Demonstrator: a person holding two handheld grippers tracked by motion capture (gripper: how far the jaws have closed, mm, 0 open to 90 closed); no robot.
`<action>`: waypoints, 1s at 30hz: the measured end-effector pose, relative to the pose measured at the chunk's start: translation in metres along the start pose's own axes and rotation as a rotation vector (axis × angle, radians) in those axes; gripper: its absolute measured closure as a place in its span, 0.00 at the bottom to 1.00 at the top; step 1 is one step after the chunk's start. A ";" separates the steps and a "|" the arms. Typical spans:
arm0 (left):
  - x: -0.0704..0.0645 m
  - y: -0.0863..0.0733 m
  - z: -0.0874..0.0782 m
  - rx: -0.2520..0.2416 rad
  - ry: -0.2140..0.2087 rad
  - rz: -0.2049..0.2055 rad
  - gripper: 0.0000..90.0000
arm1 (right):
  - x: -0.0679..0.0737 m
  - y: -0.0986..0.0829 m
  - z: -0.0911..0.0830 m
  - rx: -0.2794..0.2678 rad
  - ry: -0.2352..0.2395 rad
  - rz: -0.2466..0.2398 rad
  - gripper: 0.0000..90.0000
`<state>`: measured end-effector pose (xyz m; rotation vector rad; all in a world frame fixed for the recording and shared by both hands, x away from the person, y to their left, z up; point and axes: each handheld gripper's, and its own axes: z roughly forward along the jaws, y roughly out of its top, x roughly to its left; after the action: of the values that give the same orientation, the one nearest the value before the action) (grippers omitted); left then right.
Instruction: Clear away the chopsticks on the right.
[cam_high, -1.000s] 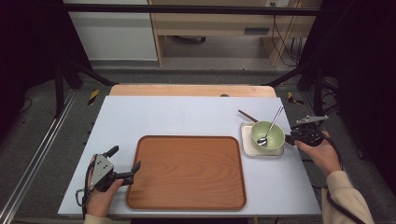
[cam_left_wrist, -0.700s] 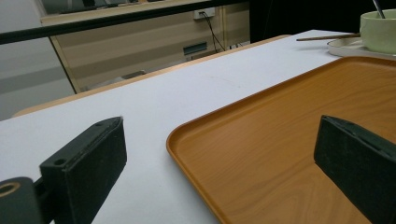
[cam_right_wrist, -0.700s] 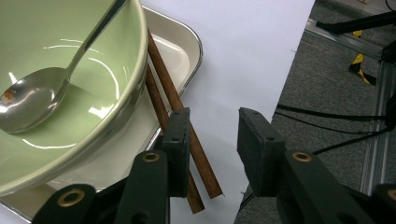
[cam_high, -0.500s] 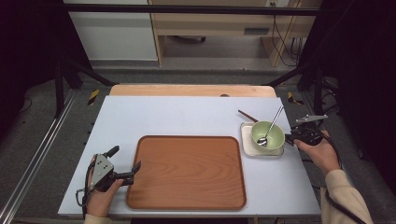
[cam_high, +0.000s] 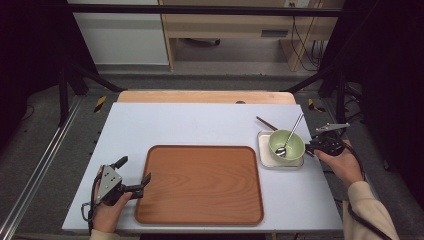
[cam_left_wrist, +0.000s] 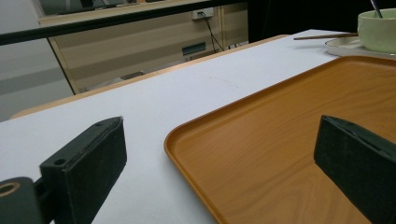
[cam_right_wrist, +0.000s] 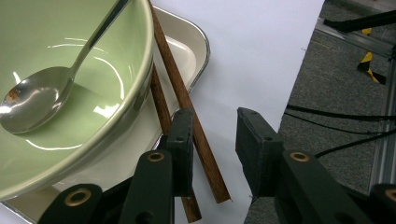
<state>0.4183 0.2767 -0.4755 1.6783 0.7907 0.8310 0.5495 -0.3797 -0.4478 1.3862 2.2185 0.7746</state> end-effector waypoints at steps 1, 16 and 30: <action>0.000 0.000 0.000 0.000 0.000 0.001 0.02 | -0.001 0.000 0.001 -0.002 -0.003 -0.008 0.75; 0.000 0.000 0.000 0.000 0.000 0.003 0.02 | 0.002 -0.001 0.007 0.017 0.026 -0.014 0.90; 0.000 0.000 0.000 -0.001 0.004 0.002 0.02 | 0.003 0.003 -0.011 -0.061 -0.011 0.015 0.94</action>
<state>0.4183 0.2772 -0.4753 1.6778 0.7913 0.8357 0.5439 -0.3782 -0.4378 1.3759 2.1606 0.8310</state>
